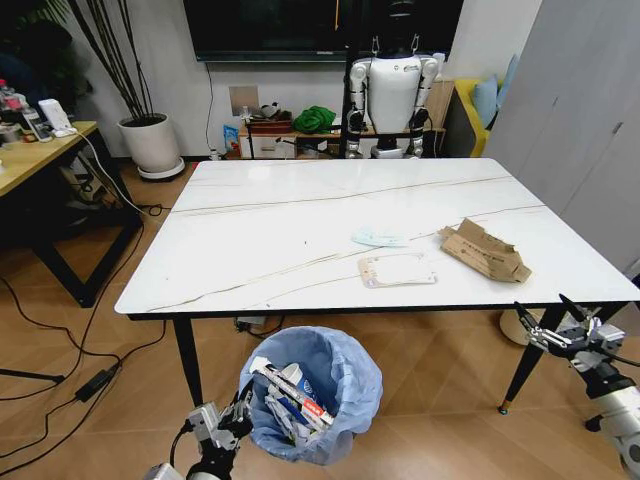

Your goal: Pick up the trash bin and place the trash from the table into it.

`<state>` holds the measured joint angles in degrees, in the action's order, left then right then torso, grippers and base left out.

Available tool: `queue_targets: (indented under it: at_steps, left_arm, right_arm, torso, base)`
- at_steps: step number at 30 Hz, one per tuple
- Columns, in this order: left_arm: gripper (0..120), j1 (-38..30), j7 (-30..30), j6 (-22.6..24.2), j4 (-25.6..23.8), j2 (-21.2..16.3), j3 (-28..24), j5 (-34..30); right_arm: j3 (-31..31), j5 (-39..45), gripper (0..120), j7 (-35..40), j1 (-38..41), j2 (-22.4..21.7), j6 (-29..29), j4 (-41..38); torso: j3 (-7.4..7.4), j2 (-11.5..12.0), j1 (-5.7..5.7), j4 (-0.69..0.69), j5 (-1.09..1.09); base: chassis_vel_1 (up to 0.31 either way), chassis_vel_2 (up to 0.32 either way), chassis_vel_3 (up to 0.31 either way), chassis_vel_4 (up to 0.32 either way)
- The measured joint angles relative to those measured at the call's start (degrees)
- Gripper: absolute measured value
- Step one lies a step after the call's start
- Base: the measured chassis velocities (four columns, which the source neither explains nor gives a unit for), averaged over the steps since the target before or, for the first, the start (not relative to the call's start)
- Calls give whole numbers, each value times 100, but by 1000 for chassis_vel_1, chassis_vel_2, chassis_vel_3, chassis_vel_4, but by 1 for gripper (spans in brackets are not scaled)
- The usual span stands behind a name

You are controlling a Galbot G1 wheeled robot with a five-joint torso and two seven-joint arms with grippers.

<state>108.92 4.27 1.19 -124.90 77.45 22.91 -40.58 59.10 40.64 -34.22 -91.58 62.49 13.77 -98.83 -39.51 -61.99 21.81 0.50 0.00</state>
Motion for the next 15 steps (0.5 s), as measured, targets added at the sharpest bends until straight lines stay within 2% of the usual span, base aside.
queue_targets:
  at_steps: [8, 15]
  left_arm:
    - [0, 58, 138, 89, -38, -27, -15, 1]
    - [0, 85, 253, 131, -61, -66, -6, -8]
  right_arm:
    - [-37, 3, 100, -85, -38, -1, 101, 0]
    - [-65, -58, 100, -74, -84, 18, 210, -56]
  torso:
    - [0, 0, 1, 0, 0]
    - [0, 0, 0, 0, 0]
  base:
    - [-78, -68, 69, 63]
    - [-12, -20, 27, 22]
